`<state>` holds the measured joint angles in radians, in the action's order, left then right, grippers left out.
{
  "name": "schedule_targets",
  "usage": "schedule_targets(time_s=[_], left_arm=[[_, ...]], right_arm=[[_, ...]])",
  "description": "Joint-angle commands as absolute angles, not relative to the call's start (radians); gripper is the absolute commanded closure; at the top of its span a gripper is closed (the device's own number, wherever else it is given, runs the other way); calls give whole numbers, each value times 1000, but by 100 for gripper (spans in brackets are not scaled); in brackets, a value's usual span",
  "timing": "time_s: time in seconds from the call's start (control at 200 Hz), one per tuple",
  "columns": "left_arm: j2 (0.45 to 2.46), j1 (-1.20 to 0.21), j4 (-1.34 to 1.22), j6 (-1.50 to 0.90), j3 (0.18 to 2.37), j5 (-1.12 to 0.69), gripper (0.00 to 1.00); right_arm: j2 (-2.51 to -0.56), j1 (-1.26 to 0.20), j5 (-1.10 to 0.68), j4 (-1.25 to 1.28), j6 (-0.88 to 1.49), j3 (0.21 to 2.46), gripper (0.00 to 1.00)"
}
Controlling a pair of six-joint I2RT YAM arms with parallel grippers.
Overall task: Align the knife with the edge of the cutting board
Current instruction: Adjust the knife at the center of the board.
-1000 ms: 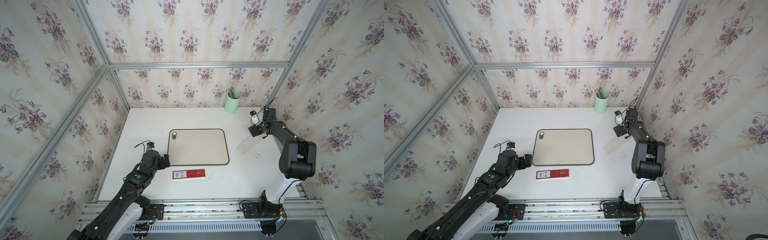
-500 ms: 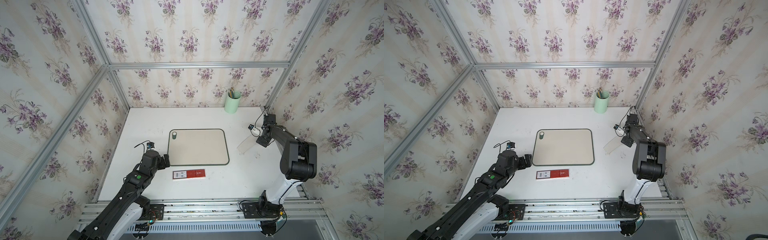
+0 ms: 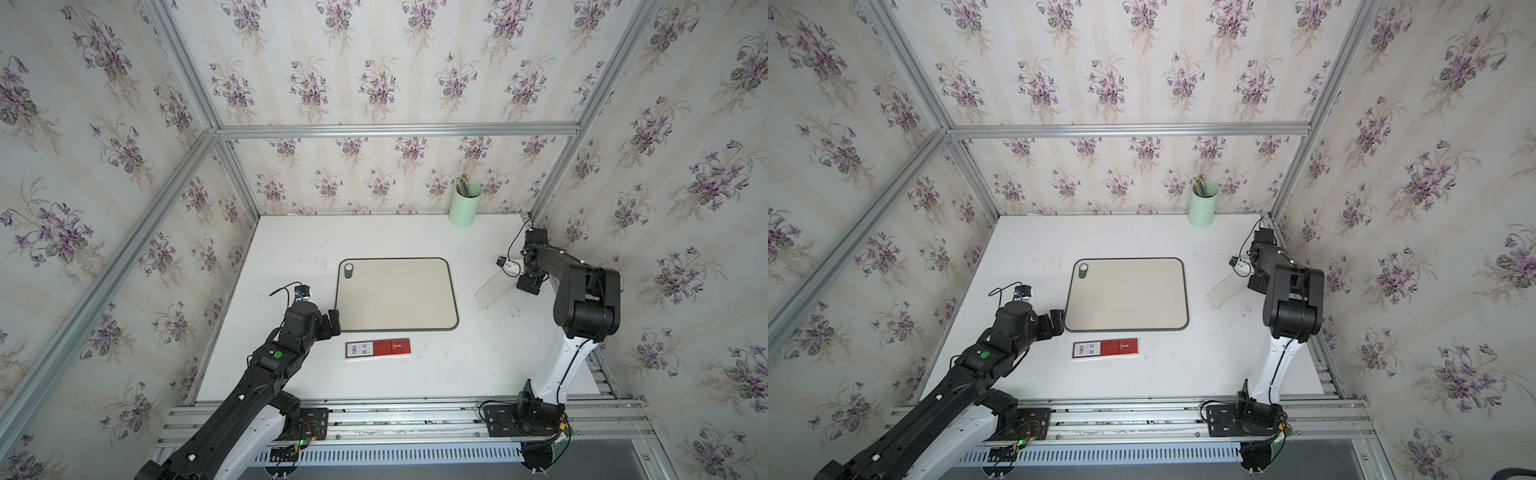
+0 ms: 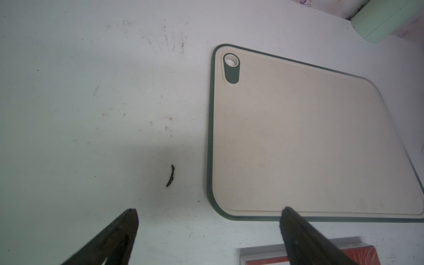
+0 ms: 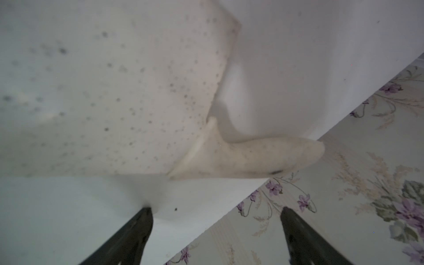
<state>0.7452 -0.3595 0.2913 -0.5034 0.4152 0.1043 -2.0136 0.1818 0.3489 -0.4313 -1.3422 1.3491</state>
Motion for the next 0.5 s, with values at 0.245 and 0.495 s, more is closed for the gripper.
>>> schedule_targets(time_s=[0.245,0.495], left_arm=[[748,-363,254,-479,411,98,1],[779,-363,252,-476,421,83,0]], right_arm=[[-2110,173,73,-596,-1302,1429,13],[-2115,170,-148,-703,-1174,1452,19]])
